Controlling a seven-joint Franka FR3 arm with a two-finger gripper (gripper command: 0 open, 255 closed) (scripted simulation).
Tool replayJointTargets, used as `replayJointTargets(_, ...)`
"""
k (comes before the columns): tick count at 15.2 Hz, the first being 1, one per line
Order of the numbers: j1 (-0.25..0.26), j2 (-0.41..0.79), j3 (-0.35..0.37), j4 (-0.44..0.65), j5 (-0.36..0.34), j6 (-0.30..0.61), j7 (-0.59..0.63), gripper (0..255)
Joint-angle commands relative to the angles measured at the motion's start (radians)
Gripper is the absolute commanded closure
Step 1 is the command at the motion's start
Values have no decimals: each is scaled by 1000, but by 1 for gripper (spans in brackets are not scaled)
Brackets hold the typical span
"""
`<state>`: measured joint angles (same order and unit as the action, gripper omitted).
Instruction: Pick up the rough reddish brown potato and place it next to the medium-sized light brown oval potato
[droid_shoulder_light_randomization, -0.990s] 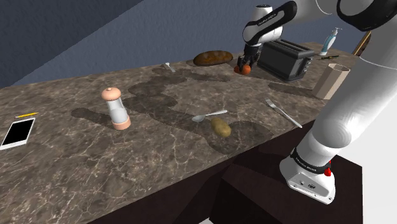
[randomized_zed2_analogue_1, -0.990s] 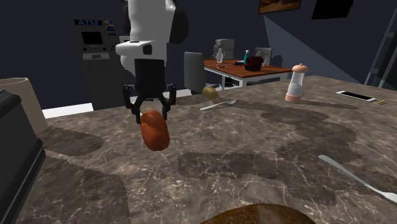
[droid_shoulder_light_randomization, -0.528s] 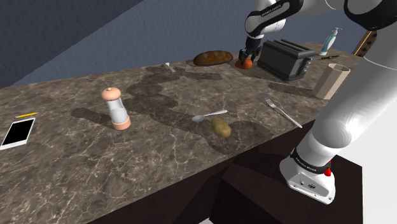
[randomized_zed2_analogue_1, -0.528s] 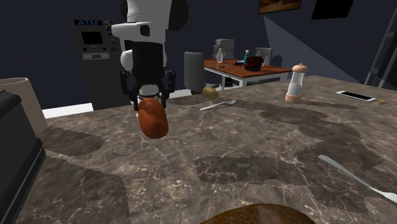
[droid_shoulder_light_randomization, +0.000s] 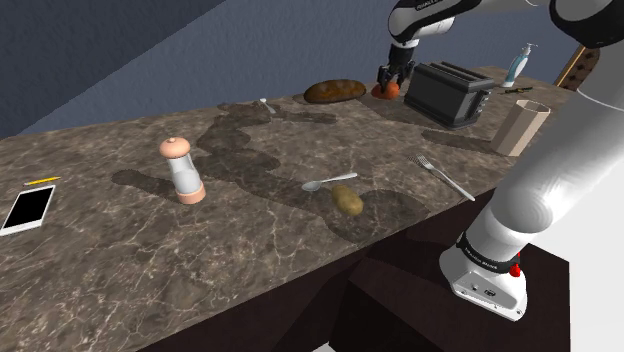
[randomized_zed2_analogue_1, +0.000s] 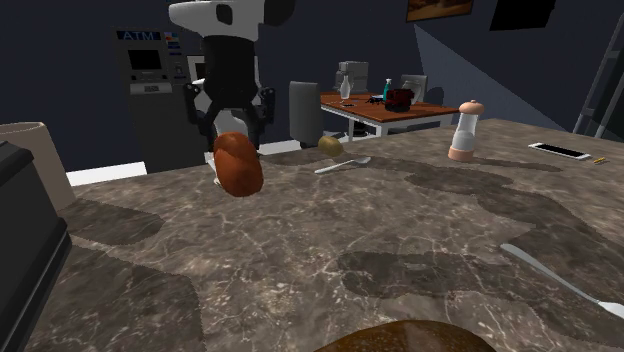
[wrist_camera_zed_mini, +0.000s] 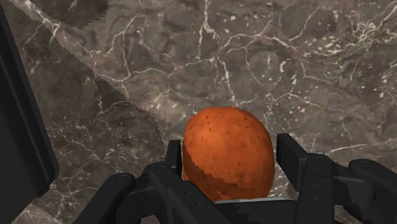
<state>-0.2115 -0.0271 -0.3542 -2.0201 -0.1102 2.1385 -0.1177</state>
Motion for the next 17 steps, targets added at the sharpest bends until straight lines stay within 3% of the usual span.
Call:
replayJointTargets(1,10,-30,12,-23,-15,-8,28,255)
replayJointTargets(9,76,-211,125,-212,-83,-20,243,255)
replayJointTargets(17,143,-335,262,-329,-82,-57,444,255)
